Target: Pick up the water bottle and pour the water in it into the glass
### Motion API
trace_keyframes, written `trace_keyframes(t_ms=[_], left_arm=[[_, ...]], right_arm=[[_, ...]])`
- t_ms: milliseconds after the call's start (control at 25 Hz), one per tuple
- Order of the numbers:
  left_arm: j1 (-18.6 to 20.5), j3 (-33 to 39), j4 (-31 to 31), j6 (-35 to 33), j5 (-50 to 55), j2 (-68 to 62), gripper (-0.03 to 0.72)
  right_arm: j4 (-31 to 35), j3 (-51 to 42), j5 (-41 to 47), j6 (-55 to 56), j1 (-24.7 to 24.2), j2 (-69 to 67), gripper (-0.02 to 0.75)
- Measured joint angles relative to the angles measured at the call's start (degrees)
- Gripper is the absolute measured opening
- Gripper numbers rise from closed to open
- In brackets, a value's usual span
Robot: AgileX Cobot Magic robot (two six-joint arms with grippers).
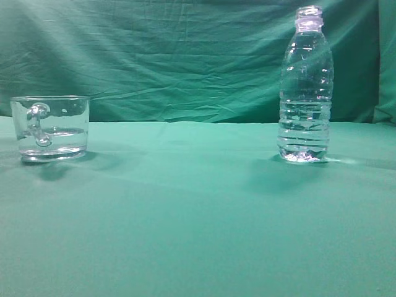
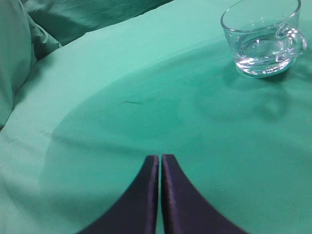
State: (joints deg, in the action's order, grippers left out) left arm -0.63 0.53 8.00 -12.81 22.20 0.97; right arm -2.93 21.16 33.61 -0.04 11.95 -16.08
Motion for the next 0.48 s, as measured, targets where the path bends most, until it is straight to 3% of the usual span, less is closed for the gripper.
trace_keyframes(t_ms=[480], left_arm=[[0.0,0.0,0.0,0.0,0.0,0.0,0.000]], right_arm=[[1.0,-18.7,-6.7,-0.4,-6.9,16.2,0.000]])
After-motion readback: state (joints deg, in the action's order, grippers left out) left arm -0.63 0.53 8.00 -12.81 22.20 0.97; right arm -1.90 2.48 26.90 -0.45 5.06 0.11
